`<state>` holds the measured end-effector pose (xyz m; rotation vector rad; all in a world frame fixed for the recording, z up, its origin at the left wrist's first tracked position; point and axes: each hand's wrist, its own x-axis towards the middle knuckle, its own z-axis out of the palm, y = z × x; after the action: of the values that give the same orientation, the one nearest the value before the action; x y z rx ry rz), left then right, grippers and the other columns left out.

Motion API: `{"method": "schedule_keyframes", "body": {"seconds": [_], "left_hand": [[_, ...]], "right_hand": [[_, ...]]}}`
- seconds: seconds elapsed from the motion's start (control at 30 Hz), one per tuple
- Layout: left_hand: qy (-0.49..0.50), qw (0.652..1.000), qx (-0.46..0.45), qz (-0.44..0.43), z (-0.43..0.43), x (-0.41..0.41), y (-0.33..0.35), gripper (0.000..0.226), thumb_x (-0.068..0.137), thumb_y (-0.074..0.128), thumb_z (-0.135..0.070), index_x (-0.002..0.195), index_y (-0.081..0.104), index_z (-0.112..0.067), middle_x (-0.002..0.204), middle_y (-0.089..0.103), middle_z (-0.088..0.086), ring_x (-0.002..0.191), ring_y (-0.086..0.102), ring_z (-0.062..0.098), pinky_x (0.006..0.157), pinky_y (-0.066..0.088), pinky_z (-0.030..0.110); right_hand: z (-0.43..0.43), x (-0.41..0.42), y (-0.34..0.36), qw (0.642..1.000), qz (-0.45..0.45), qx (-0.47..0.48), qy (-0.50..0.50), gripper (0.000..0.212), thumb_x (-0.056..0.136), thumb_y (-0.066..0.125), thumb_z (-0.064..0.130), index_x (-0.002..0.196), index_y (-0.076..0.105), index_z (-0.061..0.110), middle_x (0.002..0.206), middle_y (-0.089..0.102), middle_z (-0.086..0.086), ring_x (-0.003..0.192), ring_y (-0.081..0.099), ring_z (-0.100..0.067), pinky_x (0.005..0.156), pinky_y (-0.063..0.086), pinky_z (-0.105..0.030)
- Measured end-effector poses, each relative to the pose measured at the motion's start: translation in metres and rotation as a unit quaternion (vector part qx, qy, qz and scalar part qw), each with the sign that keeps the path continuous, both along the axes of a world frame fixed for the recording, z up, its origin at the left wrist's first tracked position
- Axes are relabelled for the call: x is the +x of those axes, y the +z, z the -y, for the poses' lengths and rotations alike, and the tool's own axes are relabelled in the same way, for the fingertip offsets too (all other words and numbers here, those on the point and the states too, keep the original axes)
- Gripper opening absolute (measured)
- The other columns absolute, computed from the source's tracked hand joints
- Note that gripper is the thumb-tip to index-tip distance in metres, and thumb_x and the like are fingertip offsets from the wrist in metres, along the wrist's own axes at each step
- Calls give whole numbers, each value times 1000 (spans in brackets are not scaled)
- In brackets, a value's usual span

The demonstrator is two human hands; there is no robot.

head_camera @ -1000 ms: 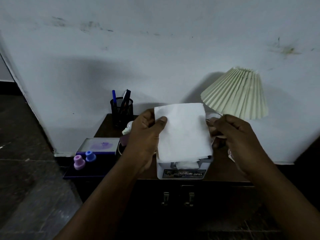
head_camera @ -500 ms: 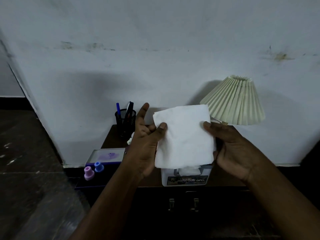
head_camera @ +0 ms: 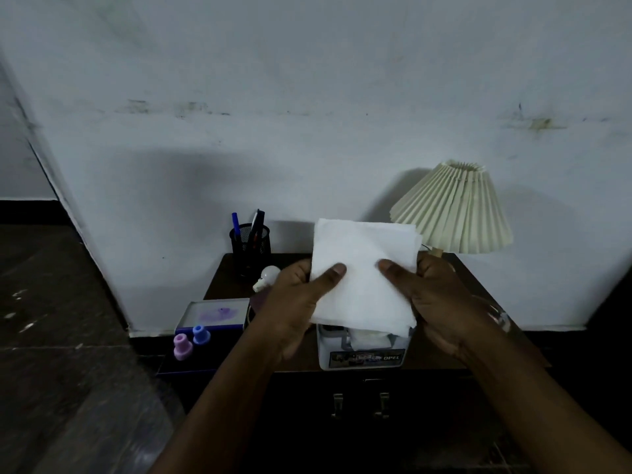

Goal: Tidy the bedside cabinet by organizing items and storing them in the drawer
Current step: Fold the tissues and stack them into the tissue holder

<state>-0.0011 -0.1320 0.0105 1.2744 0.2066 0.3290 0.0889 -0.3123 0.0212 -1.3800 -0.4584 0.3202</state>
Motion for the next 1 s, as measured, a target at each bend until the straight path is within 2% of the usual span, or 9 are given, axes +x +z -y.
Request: {"method": "schedule_keyframes", "body": {"seconds": [0.13, 0.27, 0.37, 0.47, 0.57, 0.73, 0.87, 0.93, 1.0], "left_hand": [[36, 999, 17, 2, 6, 3, -5, 20, 98, 70, -25, 116, 73, -16, 110, 80, 1, 102, 76, 20, 82, 63, 37], [66, 998, 13, 9, 16, 3, -3, 12, 102, 64, -22, 110, 73, -20, 104, 80, -2, 94, 77, 15, 75, 63, 30], [91, 995, 36, 10, 20, 1, -1, 10, 103, 62, -20, 106, 72, -20, 96, 81, -8, 84, 76, 7, 68, 61, 24], [116, 992, 46, 8, 14, -1, 1, 10, 103, 62, -20, 105, 71, -17, 90, 80, -8, 76, 74, 2, 61, 58, 20], [107, 992, 72, -4, 1, -3, 3, 15, 100, 67, -25, 108, 74, -14, 98, 81, -4, 85, 76, 8, 66, 59, 22], [-39, 997, 34, 52, -12, -11, 9, 22, 95, 67, -6, 114, 74, -14, 113, 79, 6, 103, 76, 20, 78, 62, 30], [-123, 988, -23, 86, -17, -19, 17, 26, 82, 62, 4, 95, 82, -9, 108, 79, 14, 101, 77, 26, 75, 64, 35], [-144, 985, -33, 89, -18, -21, 18, 30, 86, 55, 11, 85, 81, -5, 104, 78, 16, 99, 76, 29, 73, 64, 36], [-147, 985, -39, 82, -19, -22, 17, 42, 93, 43, 16, 80, 78, -3, 105, 75, 20, 102, 75, 33, 77, 65, 40]], "right_hand": [[-4, -5, 1, 1000, -16, 14, -9, 27, 98, 67, 38, 112, 76, 16, 110, 80, -4, 98, 78, -24, 72, 64, -35], [-8, -8, -2, 992, 45, -55, -105, 27, 101, 64, 43, 94, 76, 19, 92, 81, 2, 81, 78, -16, 62, 62, -29], [-6, -8, -2, 995, 45, -50, -76, 26, 100, 65, 42, 95, 77, 19, 95, 81, 2, 82, 78, -15, 63, 62, -26], [0, -4, 1, 999, 23, -30, 5, 16, 92, 74, 25, 102, 78, 13, 103, 81, -5, 88, 78, -18, 62, 60, -25], [9, 2, 5, 996, -46, 18, 75, 35, 81, 76, 8, 116, 73, 6, 116, 78, -12, 103, 76, -25, 78, 65, -36], [20, 7, 12, 993, -68, 58, 73, 45, 85, 66, -16, 127, 68, -1, 121, 75, -17, 111, 73, -33, 83, 64, -40], [29, 12, 14, 996, -15, 24, 87, 47, 82, 51, -24, 86, 82, 10, 97, 78, -15, 86, 72, -34, 63, 63, -32], [32, 12, 16, 994, 20, 24, 102, 42, 81, 53, -24, 79, 81, 6, 99, 76, -24, 87, 74, -40, 69, 65, -39], [35, 14, 15, 994, 59, 9, 95, 47, 86, 48, -29, 82, 81, 4, 104, 73, -32, 97, 71, -52, 83, 62, -56]]}}
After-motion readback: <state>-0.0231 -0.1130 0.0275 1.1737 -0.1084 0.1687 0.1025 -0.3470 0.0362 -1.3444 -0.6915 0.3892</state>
